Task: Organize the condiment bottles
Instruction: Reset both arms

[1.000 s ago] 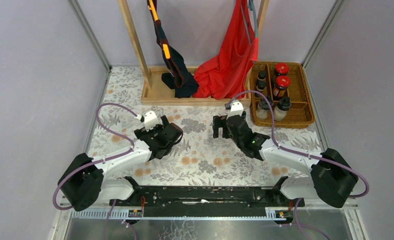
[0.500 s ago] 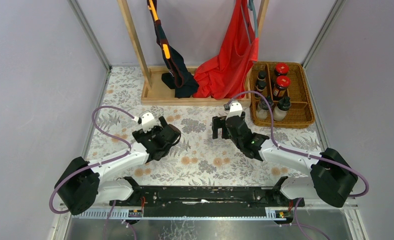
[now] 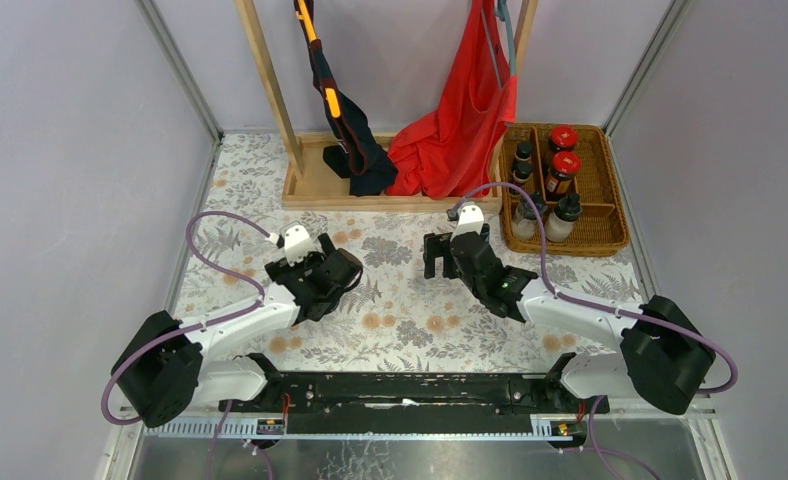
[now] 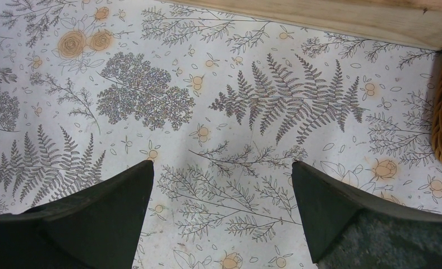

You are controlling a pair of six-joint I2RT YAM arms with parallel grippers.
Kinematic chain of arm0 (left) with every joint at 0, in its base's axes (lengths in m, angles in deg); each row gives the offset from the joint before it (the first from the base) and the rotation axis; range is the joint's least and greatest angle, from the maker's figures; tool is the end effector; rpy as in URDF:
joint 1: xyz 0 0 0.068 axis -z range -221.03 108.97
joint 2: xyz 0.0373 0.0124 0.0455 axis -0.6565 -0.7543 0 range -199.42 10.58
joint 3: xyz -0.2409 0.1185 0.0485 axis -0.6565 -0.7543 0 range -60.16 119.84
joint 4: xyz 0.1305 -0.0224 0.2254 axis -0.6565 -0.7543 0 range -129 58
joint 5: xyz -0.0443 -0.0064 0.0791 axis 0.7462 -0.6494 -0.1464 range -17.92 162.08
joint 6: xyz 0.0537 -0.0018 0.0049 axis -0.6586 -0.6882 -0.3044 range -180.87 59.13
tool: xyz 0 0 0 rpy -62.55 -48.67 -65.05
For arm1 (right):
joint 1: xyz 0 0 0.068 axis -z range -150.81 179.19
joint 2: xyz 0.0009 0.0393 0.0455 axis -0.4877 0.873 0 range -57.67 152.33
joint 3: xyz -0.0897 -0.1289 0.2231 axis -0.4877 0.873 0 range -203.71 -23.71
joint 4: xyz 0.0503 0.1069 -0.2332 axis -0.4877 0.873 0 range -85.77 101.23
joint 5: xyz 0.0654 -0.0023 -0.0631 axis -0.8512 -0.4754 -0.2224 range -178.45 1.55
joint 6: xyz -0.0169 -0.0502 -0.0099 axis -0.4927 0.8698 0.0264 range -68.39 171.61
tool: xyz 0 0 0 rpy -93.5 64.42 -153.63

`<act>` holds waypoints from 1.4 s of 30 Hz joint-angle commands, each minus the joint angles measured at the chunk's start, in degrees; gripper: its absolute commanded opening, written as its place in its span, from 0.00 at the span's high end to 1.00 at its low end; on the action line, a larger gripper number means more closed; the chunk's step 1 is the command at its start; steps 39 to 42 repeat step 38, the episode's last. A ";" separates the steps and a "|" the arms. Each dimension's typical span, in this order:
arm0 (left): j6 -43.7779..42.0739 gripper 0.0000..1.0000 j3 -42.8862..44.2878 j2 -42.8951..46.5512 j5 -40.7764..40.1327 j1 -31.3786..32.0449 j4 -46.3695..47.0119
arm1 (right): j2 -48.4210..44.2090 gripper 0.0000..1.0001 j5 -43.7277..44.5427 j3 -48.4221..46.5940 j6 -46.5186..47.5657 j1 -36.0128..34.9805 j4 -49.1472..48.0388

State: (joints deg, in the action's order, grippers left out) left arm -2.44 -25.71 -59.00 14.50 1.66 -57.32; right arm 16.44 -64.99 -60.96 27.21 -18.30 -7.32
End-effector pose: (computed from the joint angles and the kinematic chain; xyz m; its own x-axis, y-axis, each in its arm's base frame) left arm 0.1737 -0.1194 0.1881 -0.3838 -0.2674 -0.8839 -0.5145 0.8567 -0.0358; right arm 0.1971 0.1939 0.2230 -0.4420 0.0787 -0.8936 -0.2750 0.9363 0.2185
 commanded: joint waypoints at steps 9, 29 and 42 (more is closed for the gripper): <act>1.41 0.00 0.78 -0.31 -1.55 -0.58 0.86 | 0.32 0.01 2.29 -1.42 0.50 -0.90 -3.04; 1.42 0.00 0.61 0.05 -1.30 -0.68 0.80 | 0.65 0.01 2.60 -1.58 0.63 -1.23 -3.11; 1.40 0.00 0.70 -0.14 -1.28 -0.71 0.93 | 0.89 0.01 3.20 -1.62 0.54 -1.46 -3.04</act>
